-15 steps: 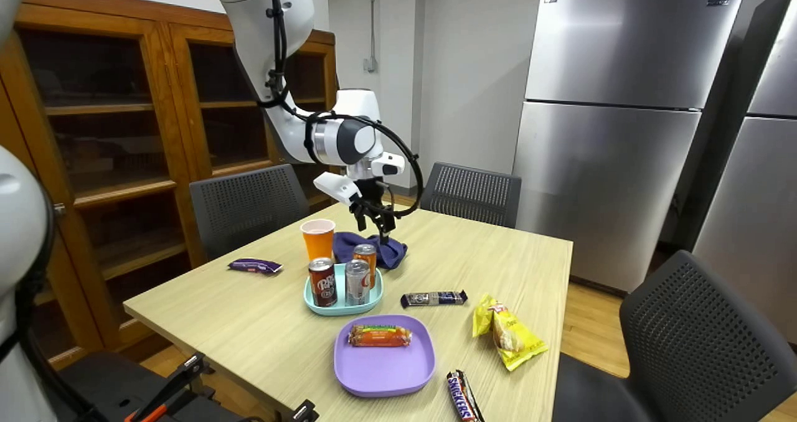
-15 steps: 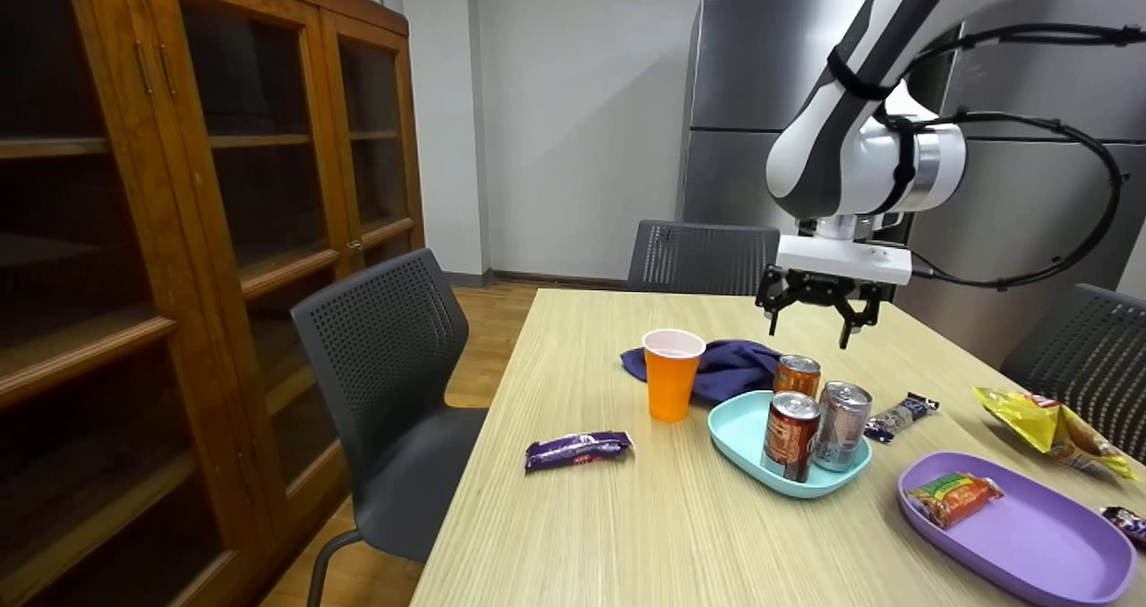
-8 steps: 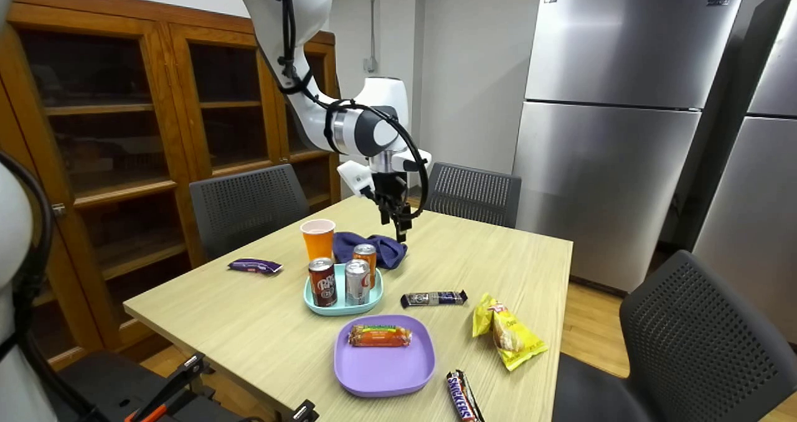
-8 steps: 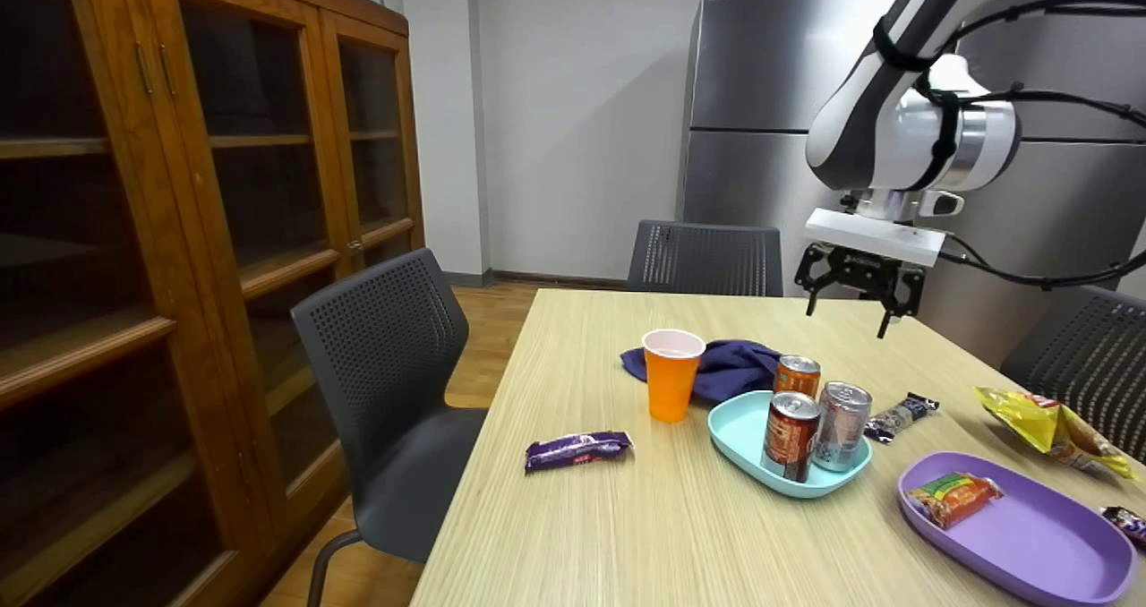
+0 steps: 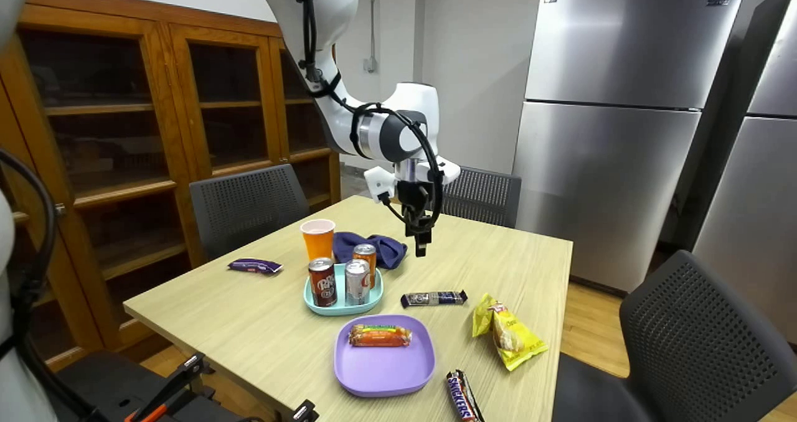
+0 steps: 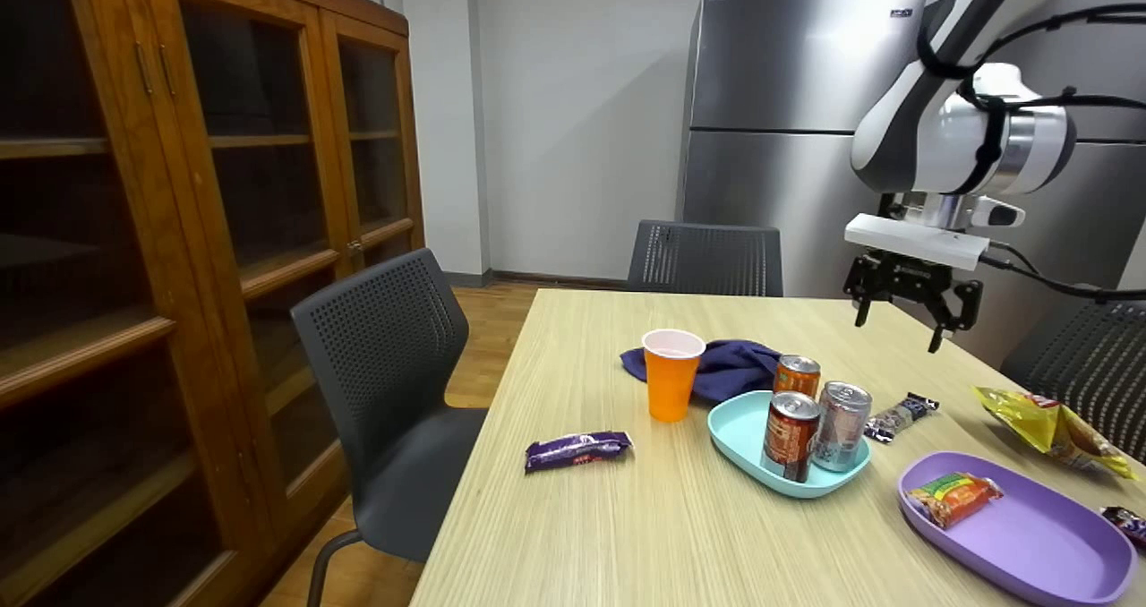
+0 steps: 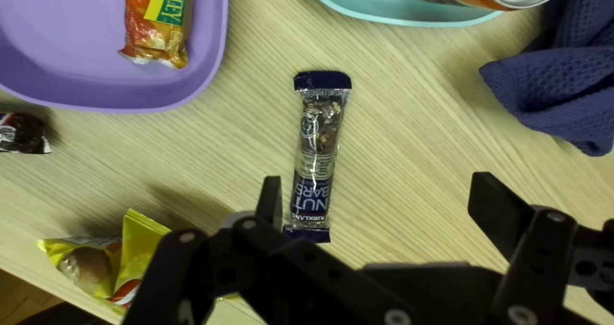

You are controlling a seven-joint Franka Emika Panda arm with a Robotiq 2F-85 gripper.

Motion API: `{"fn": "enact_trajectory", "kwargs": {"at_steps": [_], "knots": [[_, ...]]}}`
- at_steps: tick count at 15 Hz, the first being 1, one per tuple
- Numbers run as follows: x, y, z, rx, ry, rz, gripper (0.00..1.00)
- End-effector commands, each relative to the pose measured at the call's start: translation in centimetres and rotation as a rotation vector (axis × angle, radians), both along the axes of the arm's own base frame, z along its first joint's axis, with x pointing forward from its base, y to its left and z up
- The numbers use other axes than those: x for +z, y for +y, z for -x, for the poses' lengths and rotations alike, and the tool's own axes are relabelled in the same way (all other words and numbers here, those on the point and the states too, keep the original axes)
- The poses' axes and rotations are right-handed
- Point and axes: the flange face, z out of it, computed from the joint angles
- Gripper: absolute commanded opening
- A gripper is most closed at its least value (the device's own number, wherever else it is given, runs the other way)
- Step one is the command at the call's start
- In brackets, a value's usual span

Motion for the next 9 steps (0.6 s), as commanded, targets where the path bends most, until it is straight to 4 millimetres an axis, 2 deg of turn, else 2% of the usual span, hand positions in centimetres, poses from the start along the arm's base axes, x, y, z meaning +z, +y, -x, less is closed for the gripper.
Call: {"fn": "enact_trajectory", "kwargs": {"at_steps": [1, 9], "knots": [[-2.0, -1.8, -1.3, -0.087, 0.049, -0.031, 1.0], [-7.0, -3.4, -2.6, -0.125, 0.067, -0.027, 1.0]]}}
